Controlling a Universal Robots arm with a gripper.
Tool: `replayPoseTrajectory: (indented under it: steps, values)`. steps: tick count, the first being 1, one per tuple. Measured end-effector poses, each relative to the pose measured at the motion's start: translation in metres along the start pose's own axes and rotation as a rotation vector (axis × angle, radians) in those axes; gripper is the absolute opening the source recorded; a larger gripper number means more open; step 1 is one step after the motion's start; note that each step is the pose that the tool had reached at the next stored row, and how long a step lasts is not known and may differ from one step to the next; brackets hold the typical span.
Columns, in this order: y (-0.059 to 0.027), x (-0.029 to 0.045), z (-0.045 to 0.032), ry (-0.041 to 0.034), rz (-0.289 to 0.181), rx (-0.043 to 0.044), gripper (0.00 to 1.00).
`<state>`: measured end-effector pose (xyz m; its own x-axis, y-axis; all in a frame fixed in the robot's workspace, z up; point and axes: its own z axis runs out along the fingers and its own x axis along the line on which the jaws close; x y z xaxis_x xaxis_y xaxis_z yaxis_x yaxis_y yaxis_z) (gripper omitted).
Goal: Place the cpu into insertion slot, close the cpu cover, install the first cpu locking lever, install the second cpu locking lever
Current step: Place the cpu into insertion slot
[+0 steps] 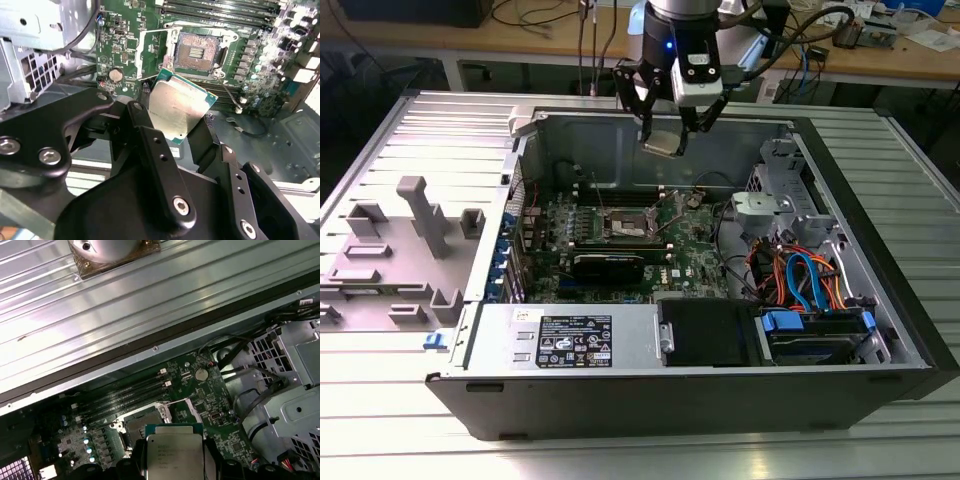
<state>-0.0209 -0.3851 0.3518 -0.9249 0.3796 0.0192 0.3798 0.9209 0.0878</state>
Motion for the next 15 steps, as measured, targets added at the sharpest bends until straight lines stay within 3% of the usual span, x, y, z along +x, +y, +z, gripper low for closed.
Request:
replayPoseTrajectory:
  steps: [6, 15]
  values:
    - [-0.0003, -0.0001, 0.0031, -0.0069, 0.079, -0.0016, 0.55]
    - [-0.0008, -0.0002, 0.0087, -0.0199, 0.235, -0.0043, 0.55]
